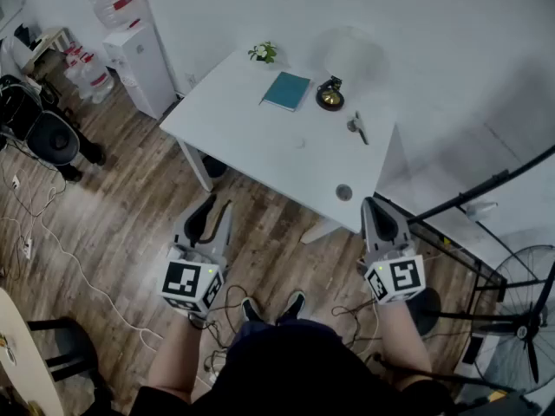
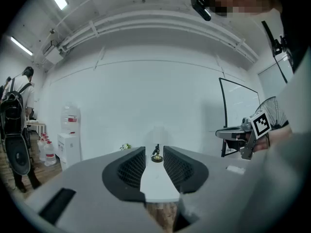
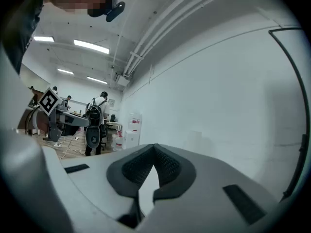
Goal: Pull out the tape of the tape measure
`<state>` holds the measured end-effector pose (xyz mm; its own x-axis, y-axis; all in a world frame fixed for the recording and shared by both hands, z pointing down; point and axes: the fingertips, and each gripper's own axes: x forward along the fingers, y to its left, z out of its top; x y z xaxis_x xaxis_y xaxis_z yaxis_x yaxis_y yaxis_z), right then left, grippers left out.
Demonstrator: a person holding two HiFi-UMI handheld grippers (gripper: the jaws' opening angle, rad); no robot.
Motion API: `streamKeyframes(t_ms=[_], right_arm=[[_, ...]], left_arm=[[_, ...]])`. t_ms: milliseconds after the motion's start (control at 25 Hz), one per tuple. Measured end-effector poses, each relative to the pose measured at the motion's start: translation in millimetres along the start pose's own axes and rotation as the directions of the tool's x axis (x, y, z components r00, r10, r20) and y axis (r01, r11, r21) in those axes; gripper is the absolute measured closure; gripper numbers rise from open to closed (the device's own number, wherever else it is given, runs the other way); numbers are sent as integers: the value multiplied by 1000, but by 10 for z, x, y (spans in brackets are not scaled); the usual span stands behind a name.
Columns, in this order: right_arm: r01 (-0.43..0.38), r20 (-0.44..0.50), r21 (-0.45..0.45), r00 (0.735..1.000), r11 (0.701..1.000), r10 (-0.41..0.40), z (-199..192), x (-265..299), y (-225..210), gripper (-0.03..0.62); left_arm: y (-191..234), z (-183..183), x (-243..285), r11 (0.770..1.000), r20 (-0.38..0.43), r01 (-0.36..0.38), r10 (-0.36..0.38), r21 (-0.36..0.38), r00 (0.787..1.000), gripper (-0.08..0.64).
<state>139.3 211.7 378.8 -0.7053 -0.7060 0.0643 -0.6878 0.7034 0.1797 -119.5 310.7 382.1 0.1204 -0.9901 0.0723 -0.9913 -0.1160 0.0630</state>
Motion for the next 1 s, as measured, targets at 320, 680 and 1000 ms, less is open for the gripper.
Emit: streamKeyframes(t_ms=[320, 680, 1000], right_arm=[[24, 0, 22, 1000, 999, -24, -15, 28, 96, 588], [64, 7, 88, 998, 994, -65, -117, -168, -341, 513], [15, 65, 130, 998, 991, -24, -182, -246, -844, 408]], left_arm=[[80, 15, -48, 999, -16, 11, -10, 43, 1000, 448], [-278, 177, 202, 990, 8, -8, 7, 139, 1000, 366], [-595, 175, 470, 993, -29, -40, 44, 113, 999, 305]])
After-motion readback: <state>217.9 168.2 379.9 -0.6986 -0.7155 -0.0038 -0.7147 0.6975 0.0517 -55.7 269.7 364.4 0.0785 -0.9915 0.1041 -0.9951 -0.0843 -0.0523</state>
